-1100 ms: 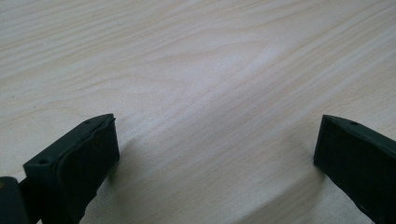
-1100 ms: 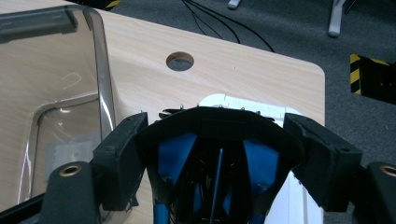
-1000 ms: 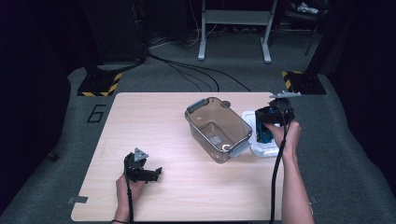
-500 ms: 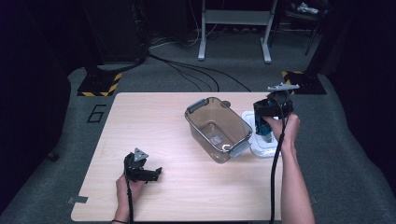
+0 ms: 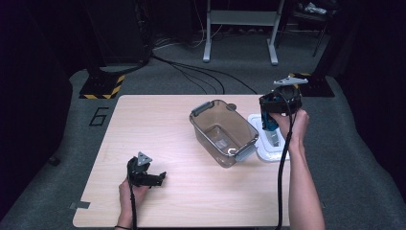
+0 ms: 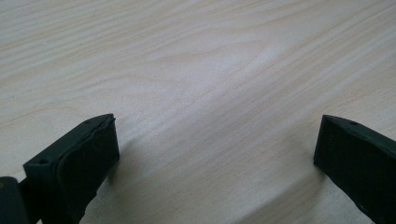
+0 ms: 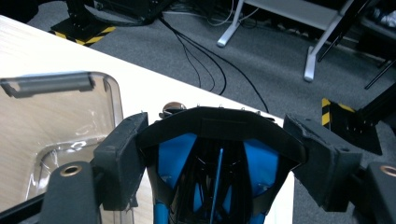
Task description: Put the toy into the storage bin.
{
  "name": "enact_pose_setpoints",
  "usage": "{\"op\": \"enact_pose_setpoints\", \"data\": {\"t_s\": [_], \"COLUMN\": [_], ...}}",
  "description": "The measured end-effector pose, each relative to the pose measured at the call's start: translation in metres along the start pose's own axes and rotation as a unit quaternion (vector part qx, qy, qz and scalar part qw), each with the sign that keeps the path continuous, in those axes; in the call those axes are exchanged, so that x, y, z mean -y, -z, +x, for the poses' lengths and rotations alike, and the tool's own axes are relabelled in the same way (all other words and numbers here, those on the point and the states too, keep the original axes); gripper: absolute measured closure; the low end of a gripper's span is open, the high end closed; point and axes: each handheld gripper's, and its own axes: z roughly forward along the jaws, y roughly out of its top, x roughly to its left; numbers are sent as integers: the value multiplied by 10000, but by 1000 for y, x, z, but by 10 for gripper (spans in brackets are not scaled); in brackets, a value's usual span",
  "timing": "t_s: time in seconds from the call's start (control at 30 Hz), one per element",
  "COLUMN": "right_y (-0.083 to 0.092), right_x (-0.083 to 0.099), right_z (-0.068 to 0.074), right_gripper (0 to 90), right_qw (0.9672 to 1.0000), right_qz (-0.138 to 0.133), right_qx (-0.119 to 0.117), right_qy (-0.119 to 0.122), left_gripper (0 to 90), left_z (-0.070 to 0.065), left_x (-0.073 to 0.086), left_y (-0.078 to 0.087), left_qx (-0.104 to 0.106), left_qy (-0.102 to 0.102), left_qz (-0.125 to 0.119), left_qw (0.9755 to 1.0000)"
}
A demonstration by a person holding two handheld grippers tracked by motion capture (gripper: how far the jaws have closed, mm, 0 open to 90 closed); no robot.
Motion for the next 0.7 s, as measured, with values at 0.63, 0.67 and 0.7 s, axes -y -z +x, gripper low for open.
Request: {"op": "enact_pose_setpoints", "data": {"t_s": [0.63,0.67,0.7], "right_y": [23,23,23], "right_x": [-30,-30,-31], "right_z": [29,29,31], "right_gripper": [241,241,241], "right_qw": [9986,9986,9985], "right_qz": [-359,-359,-368], "right_qx": [-242,-242,-272], "right_qy": [315,315,309], "left_gripper": [1,1,0], "left_z": [0,0,0], "left_x": [0,0,0], "left_y": [0,0,0], "left_qx": [-1,0,-1], "left_qy": [-2,0,3], "left_qz": [1,1,-2], "left_qw": [10000,10000,10000]}}
